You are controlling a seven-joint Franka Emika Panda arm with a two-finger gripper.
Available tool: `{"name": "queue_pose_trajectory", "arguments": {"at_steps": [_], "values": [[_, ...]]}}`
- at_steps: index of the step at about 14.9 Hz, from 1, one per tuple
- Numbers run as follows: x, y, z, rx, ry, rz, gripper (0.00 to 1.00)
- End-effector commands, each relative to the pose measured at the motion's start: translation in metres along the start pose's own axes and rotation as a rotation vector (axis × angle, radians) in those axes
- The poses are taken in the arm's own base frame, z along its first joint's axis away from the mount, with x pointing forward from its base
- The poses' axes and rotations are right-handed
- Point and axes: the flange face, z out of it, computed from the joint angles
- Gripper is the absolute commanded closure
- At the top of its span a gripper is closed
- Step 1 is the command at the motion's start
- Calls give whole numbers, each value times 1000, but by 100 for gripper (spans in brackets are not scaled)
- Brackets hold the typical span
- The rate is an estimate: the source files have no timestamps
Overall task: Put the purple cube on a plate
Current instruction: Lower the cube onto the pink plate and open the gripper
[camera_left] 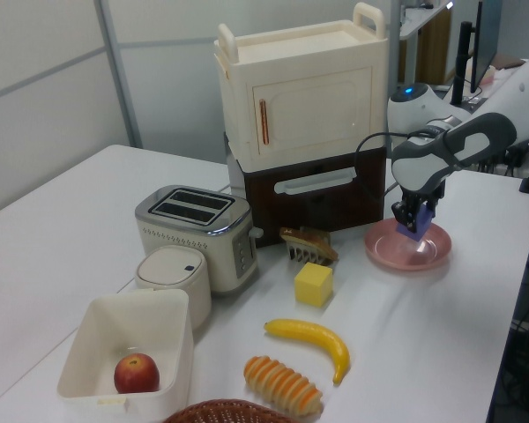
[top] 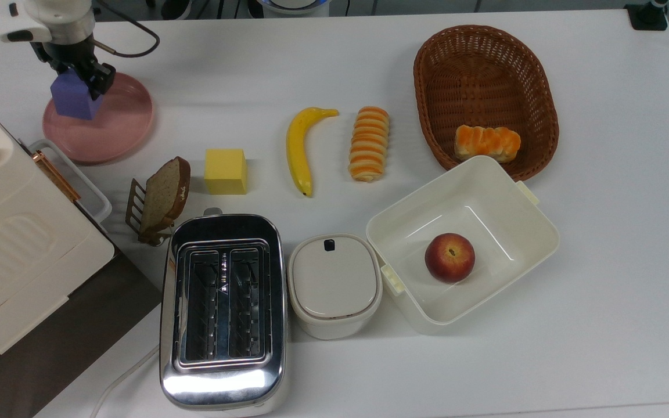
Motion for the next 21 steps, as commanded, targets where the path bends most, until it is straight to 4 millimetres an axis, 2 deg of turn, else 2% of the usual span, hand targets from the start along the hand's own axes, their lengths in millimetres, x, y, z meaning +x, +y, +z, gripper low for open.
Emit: {"name": "queue_pose_trajectory", "arguments": {"at_steps": [1, 2, 3, 4, 8, 10, 13, 14, 17, 18, 21], "values": [[4, -7, 7, 14, 4, -2, 88], [4, -7, 8, 14, 3, 0, 80], [4, -8, 7, 15, 3, 4, 51], [5, -12, 6, 16, 5, 2, 1], [7, -31, 6, 22, 6, -31, 0], [7, -34, 5, 23, 8, -35, 0], [9, -52, -8, 29, 23, -44, 0], [10, -61, -23, 32, 44, -28, 0], [14, -92, -92, 10, 31, -25, 0], [15, -109, -124, -5, -21, -50, 0], [6, -152, -178, 32, -49, -79, 0]]}}
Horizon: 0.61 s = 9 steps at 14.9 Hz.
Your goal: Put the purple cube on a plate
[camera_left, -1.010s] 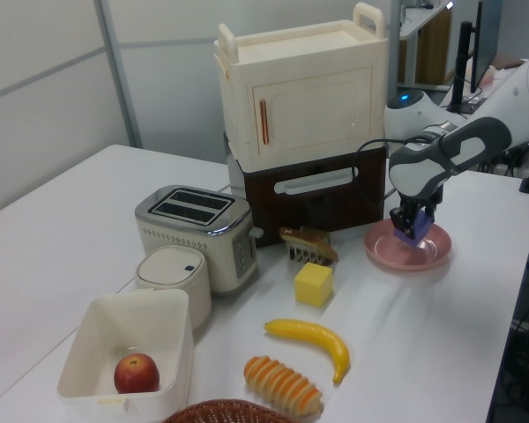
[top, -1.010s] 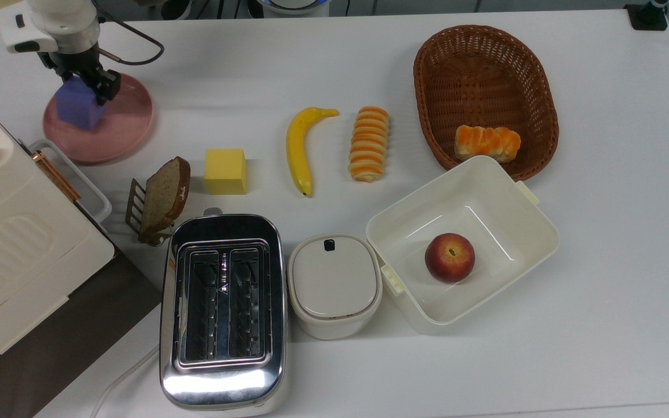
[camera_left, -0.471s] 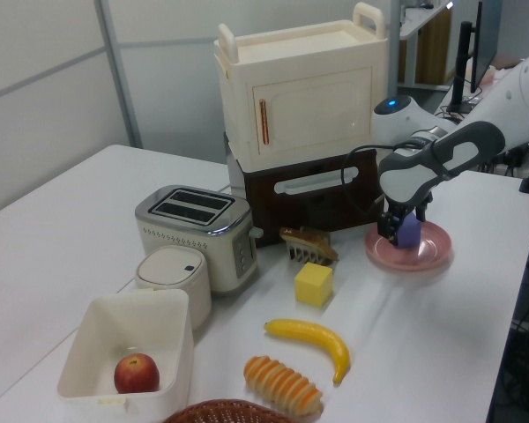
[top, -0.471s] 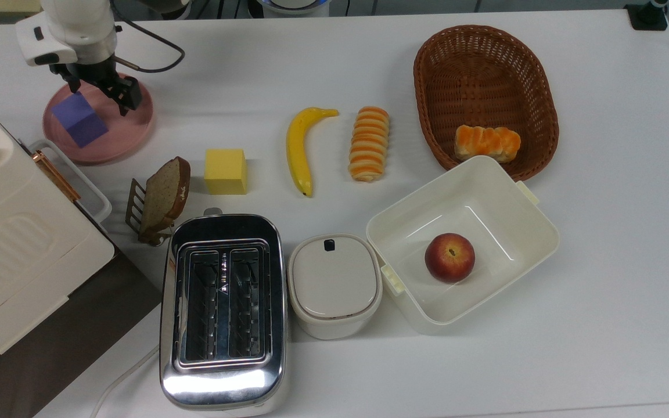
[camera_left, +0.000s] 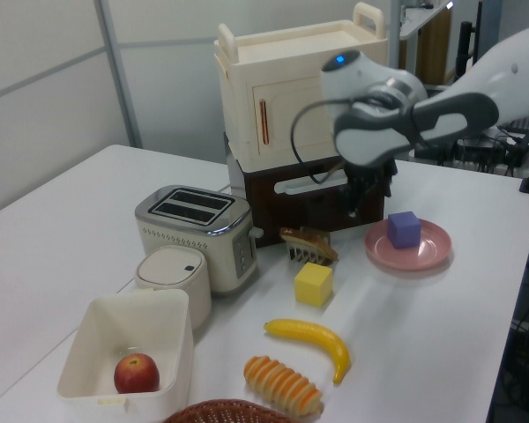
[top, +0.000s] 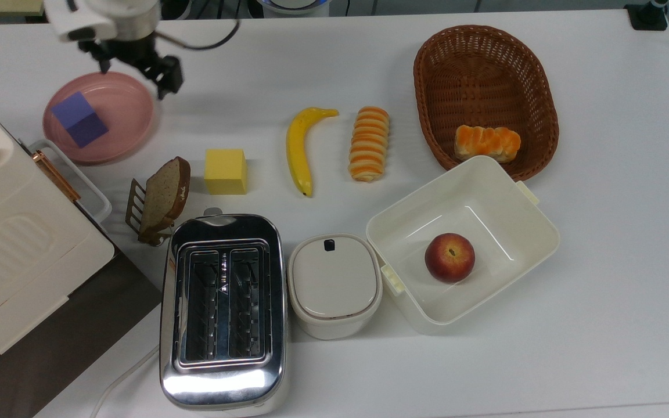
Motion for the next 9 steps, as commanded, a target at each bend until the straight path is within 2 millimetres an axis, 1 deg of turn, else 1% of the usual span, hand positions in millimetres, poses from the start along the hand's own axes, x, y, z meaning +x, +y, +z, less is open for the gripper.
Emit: {"name": "queue_pose_trajectory", "arguments": {"at_steps": [1, 2, 3, 4, 5, 6, 7, 8, 9], "values": [[-5, -46, -52, 47, 17, -14, 0], [-4, -49, -64, 71, 32, 11, 0], [-4, -53, -81, 99, 46, 22, 0], [-2, -53, -103, 143, 58, 26, 0], [-3, -53, -119, 185, 48, 16, 0], [-5, -59, -128, 215, 47, -3, 0], [-10, -72, -136, 222, 53, -29, 0], [-18, -95, -144, 223, 57, -67, 0], [-25, -108, -150, 217, 48, -98, 0]]}}
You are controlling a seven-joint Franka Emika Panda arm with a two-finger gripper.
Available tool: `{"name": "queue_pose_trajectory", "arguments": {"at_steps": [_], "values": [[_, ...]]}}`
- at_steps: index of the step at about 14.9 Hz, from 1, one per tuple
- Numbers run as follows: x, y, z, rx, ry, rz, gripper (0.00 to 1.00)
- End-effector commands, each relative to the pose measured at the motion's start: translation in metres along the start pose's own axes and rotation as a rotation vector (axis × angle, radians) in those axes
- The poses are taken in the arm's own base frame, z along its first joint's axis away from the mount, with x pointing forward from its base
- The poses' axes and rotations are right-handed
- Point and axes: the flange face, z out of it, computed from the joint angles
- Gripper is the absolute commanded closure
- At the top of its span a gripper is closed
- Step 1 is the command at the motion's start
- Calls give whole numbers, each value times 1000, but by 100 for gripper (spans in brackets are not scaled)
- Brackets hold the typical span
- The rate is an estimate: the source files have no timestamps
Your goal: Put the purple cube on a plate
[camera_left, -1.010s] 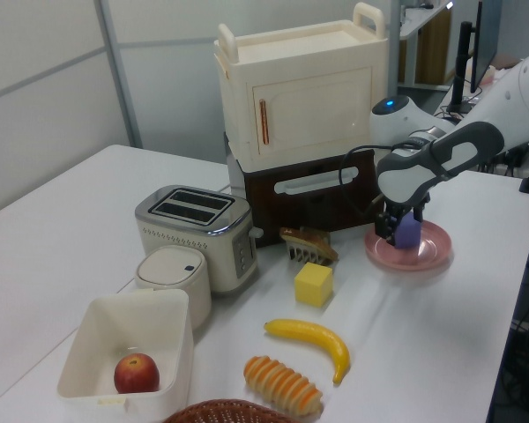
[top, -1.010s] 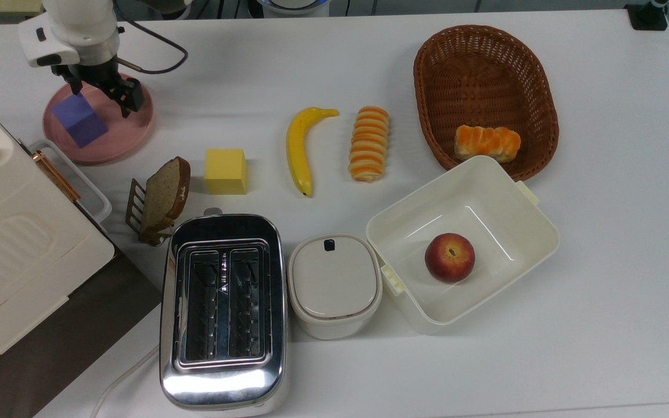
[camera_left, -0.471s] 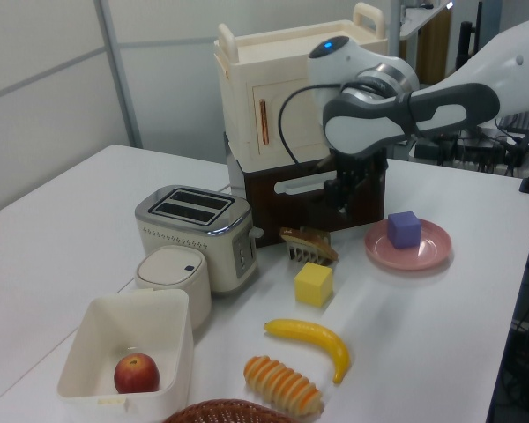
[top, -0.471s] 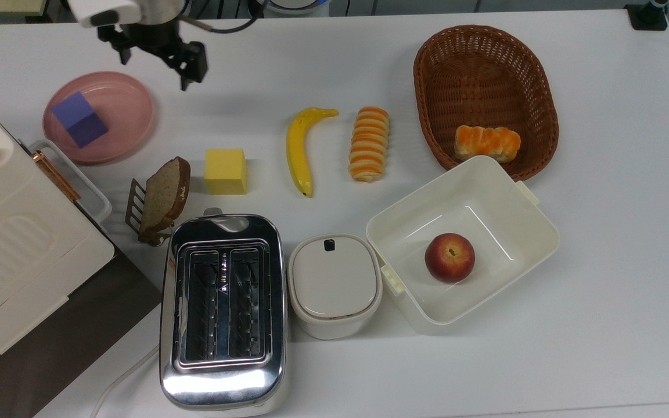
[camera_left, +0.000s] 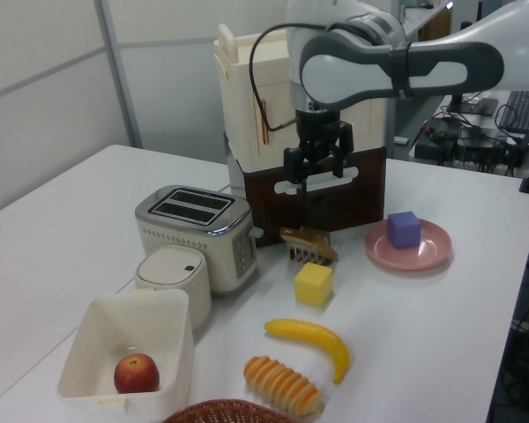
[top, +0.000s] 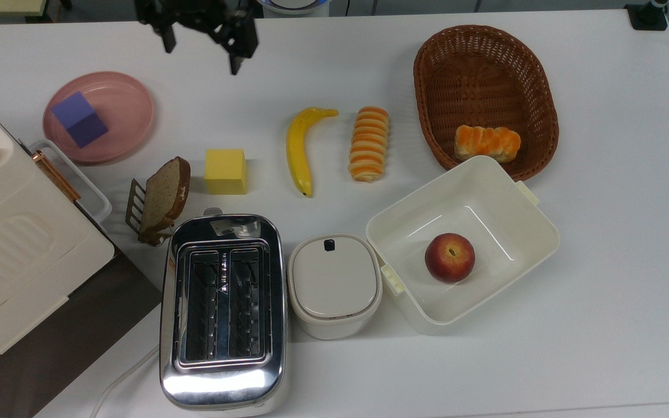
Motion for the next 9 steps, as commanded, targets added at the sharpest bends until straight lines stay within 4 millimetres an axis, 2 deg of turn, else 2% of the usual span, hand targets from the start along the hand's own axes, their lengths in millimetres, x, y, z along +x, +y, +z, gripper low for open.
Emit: {"name": "queue_pose_trajectory", "arguments": {"at_steps": [1, 2, 5, 7, 9], "values": [[-17, -39, -22, 13, -24, -79, 0], [-20, -40, -35, 19, -24, -80, 0], [-29, -50, -46, 19, -11, -103, 0], [-25, -42, -44, 19, -9, -94, 0], [-19, -25, -39, 16, -15, -95, 0]]}}
